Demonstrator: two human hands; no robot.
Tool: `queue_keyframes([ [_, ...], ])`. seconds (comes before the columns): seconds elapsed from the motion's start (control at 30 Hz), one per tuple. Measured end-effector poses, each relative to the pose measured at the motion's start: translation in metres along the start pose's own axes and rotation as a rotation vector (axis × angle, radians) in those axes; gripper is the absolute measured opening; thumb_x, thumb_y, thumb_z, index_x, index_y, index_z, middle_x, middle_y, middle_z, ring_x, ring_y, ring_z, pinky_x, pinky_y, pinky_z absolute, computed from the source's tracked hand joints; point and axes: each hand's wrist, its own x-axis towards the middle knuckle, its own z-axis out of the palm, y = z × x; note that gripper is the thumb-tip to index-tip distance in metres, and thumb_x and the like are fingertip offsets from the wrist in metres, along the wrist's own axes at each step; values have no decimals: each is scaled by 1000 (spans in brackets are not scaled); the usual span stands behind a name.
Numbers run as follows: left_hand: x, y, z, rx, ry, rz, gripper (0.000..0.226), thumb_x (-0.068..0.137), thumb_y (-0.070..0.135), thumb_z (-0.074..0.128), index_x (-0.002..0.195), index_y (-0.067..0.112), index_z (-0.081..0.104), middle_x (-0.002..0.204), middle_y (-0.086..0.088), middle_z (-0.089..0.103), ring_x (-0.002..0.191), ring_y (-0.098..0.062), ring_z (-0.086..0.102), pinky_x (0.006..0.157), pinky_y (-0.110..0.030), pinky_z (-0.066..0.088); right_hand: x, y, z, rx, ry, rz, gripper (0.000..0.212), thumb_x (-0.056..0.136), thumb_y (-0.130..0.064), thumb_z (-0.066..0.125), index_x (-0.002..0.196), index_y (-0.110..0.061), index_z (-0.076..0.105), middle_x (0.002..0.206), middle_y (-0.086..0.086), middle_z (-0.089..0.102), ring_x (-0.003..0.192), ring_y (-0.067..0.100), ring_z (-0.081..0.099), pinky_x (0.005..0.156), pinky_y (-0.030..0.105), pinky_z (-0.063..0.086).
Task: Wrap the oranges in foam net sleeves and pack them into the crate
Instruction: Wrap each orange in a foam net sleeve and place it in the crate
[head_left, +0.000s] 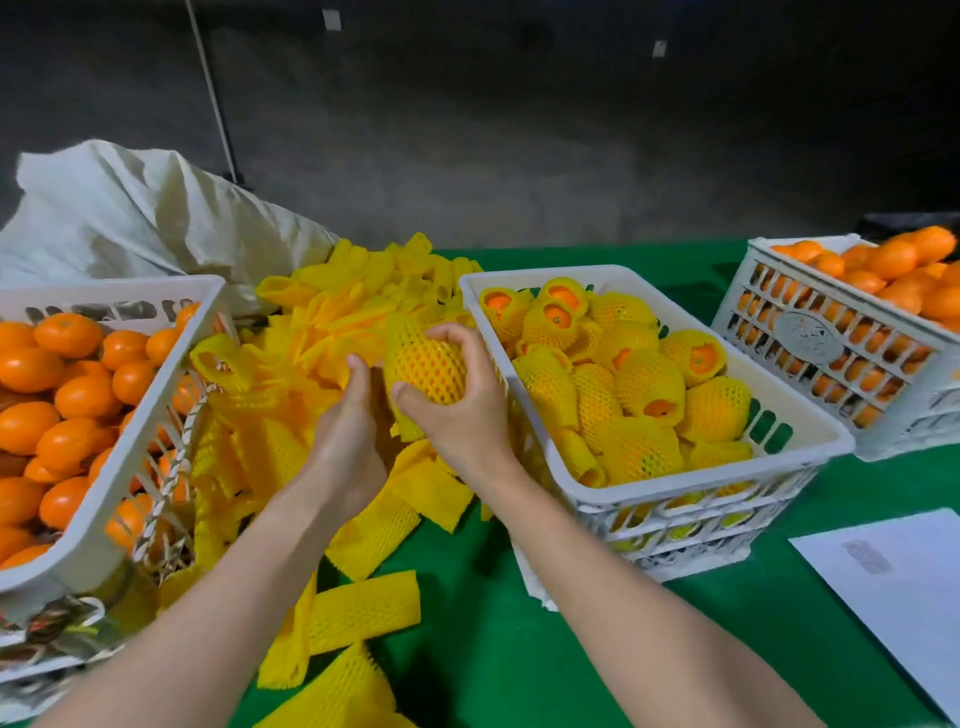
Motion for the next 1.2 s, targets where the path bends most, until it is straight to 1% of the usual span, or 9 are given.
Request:
queue_keyframes([
  [0.17,5,-33,48,240,-75,60,24,101,10,40,119,11,56,91,4,68,78,-11,62,75,-29,50,26,11,-70,-130,201,-10,44,73,-14,74,107,-27,49,114,-1,53,110,16,49,90,24,39],
  [0.33,12,-58,88,583,-163,162,29,97,-2,45,115,19,52,112,-5,60,98,-16,57,83,-25,48,37,41,-132,-473,221,158,44,78,-29,70,118,-31,49,122,5,52,112,19,44,72,23,29],
  [0.47,16,-63,107,696,-218,150,36,97,-3,43,129,13,49,114,-1,55,102,-13,53,91,-32,47,40,58,-160,-799,117,270,58,82,-40,65,133,-36,37,132,9,48,120,33,44,82,34,36],
  [0.57,17,-63,112,725,-206,122,37,98,-2,43,133,10,46,113,-1,54,100,-17,53,96,-39,45,42,64,-163,-999,20,287,67,83,-44,64,139,-37,29,149,11,27,138,35,20,106,50,28],
  [0.73,18,-59,110,677,-161,53,34,98,-2,44,129,10,48,115,-6,55,100,-23,56,99,-43,45,38,69,-155,-1138,-269,215,48,88,-44,56,132,-29,43,145,8,31,134,32,25,103,49,30],
  [0.83,16,-56,111,622,-158,32,31,98,-2,43,127,6,50,115,-10,55,100,-23,56,91,-34,48,36,64,-151,-1205,-283,224,49,89,-45,53,134,-31,41,152,10,21,140,34,14,110,54,16],
  [0.93,15,-46,109,516,-148,5,30,100,-2,38,126,4,52,105,-10,61,94,-23,58,84,-35,47,34,50,-140,-1119,-127,59,44,90,-36,52,133,-32,46,157,8,10,145,32,-1,114,52,-3],
  [1.07,18,-9,80,388,-22,46,28,99,-1,37,118,5,57,94,-6,65,80,-19,62,79,-37,51,21,20,-98,-659,-71,-257,29,87,-17,58,116,-13,62,144,13,41,136,27,32,111,26,17],
  [1.2,13,24,14,339,152,105,21,99,4,42,114,7,57,96,-8,65,84,-24,63,80,-37,49,-12,24,-32,-535,-424,-182,28,88,-18,59,114,-10,59,122,11,56,115,28,49,94,32,35],
])
